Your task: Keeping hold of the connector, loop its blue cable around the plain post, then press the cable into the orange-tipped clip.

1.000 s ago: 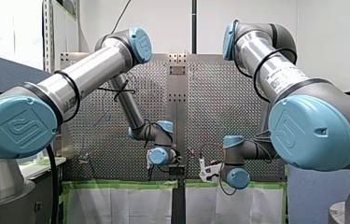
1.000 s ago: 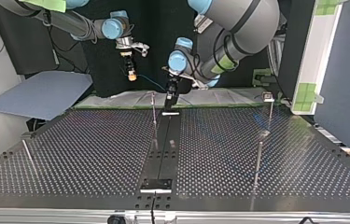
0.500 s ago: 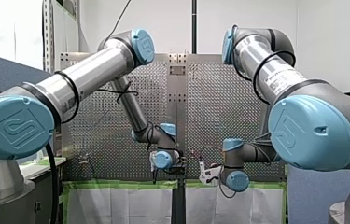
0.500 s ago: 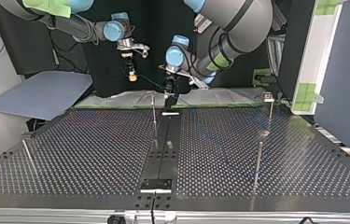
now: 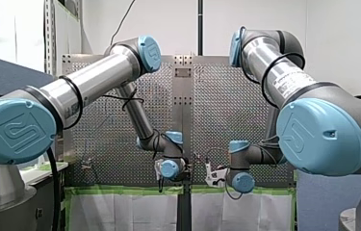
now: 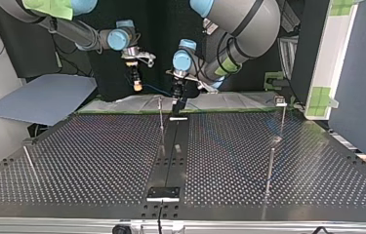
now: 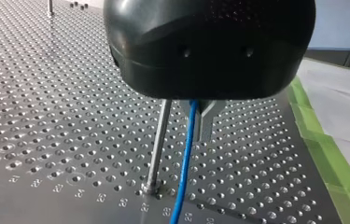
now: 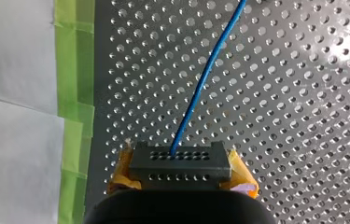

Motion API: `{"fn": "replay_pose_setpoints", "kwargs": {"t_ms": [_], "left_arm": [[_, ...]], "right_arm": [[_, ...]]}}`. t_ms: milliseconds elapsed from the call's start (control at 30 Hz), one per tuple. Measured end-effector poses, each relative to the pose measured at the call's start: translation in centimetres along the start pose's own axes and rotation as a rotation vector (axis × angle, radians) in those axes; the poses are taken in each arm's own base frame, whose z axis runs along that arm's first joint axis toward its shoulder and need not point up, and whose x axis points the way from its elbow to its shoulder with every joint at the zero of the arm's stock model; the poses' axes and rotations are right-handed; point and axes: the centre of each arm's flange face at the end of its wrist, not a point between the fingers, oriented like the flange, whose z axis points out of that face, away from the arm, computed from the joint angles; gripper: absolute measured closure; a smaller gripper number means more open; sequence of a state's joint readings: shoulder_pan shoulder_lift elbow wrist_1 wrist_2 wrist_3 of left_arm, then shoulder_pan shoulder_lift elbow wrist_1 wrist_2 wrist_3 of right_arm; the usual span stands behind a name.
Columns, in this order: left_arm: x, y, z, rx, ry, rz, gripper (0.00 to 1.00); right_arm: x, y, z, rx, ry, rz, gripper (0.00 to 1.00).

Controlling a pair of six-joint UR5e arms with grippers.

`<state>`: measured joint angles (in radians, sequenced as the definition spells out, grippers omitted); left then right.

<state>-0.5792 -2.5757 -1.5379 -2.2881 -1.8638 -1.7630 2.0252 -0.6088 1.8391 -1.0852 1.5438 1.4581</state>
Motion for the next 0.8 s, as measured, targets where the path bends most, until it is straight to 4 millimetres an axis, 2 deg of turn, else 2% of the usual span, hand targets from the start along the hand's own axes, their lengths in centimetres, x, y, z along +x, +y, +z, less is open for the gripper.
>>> {"fn": "replay_pose_setpoints", "kwargs": {"t_ms": [533, 800], "left_arm": [[-1.2, -0.7, 1.5, 0.022, -0.018, -0.051, 1.00], [0.9, -0.6, 1.8, 0.020, 0.028, -0.054, 1.00]], "right_arm": [[1.1, 1.5, 2.2, -0.022, 0.022, 0.002, 1.00], [1.2, 2.2, 2.6, -0.031, 0.026, -0.001, 1.00]]}}
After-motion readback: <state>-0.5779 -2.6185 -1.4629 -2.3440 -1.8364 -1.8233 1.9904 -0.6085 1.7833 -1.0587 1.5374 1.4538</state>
